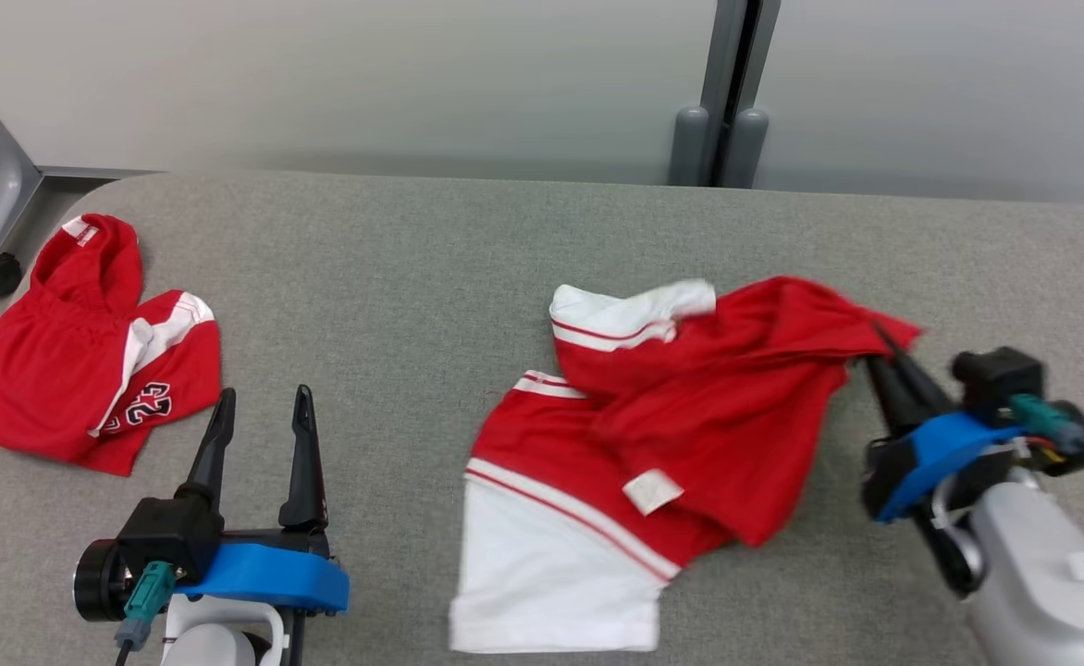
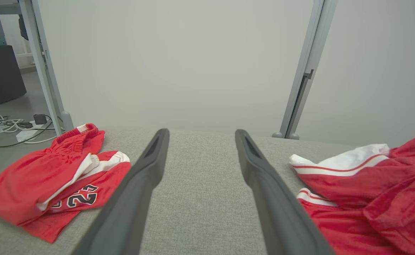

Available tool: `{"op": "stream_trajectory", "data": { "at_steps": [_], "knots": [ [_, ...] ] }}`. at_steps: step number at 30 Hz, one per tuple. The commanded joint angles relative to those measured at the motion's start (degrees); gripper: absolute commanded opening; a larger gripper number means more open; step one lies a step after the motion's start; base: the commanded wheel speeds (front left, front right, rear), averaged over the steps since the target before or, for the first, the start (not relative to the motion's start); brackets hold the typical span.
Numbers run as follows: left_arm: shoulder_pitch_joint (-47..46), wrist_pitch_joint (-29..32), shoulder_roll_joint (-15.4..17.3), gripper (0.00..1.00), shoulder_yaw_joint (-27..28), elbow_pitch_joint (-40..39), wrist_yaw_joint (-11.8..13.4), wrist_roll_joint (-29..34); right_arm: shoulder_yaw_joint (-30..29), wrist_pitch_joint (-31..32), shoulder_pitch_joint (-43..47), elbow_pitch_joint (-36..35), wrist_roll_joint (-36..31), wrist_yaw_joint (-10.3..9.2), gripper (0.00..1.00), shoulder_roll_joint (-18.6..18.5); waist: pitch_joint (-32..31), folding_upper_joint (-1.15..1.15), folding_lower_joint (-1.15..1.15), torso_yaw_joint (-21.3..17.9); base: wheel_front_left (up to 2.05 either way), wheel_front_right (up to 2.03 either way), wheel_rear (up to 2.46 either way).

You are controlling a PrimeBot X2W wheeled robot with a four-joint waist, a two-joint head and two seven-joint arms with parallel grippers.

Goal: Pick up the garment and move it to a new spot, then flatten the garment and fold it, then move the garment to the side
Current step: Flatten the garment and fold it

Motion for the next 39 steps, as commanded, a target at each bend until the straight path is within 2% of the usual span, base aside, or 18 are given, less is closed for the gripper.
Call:
{"op": "stream_trajectory", "data": {
  "at_steps": [1,5,9,10,11,14,18,25,32,39],
  "knots": [
    [-0.6,-0.3,0.0,1.00,-0.1,0.2,0.0,0.1,-2.6,-0.3,0.8,-0.5,0.4,0.01,0.00,-1.5,0.0,0.00,0.00,-0.1,0.00,0.00,0.00],
    [-0.8,-0.3,0.0,1.00,-0.3,0.4,-0.2,0.1,-8.9,-0.3,2.5,0.3,1.1,0.01,0.00,-3.5,-0.1,0.00,0.00,0.1,0.00,0.00,0.00],
    [-0.5,-0.3,-0.1,1.00,-0.1,0.5,-0.3,0.2,-13.0,-0.3,4.1,3.7,0.5,0.01,0.00,-3.7,-0.1,0.00,0.00,0.3,0.00,0.00,0.00],
    [-0.4,-0.3,-0.1,1.00,-0.1,0.6,-0.3,0.2,-13.5,-0.3,4.4,4.5,0.2,0.01,0.38,-3.3,-0.1,0.00,0.00,0.4,0.00,0.00,0.00],
    [-0.3,-0.3,-0.1,1.00,0.0,0.6,-0.3,0.2,-13.8,-0.3,4.5,5.0,0.2,0.01,1.00,-2.9,-0.1,0.00,0.00,0.4,0.00,0.00,0.00],
    [-0.2,-0.3,-0.1,1.00,0.2,0.6,-0.3,0.2,-14.5,-0.3,4.4,5.1,-0.3,0.01,1.00,-2.3,-0.2,0.00,0.00,0.2,0.00,0.00,0.00],
    [0.3,-0.3,0.0,1.00,0.5,0.4,-0.2,0.4,-16.5,-0.3,4.6,1.4,-1.0,0.01,1.00,-1.0,-0.4,0.00,0.00,-0.6,0.00,0.00,0.00],
    [0.7,-0.3,0.2,1.00,0.8,0.2,-0.3,0.8,-18.5,-0.3,7.7,-11.8,-2.5,0.01,1.00,2.5,-1.3,0.00,0.00,-2.3,0.00,0.00,0.00],
    [1.3,-0.3,0.4,1.00,0.9,0.1,-0.5,1.2,-17.1,-0.3,13.5,-23.0,-4.0,0.01,1.00,6.6,-2.3,0.00,0.00,-3.4,0.00,0.00,0.00],
    [2.0,-0.3,0.6,1.00,0.8,0.4,-0.5,1.2,-14.6,-0.3,20.2,-28.1,-6.5,0.01,1.00,9.2,-3.2,0.00,0.00,-3.7,0.00,0.00,0.00]
  ]
}}
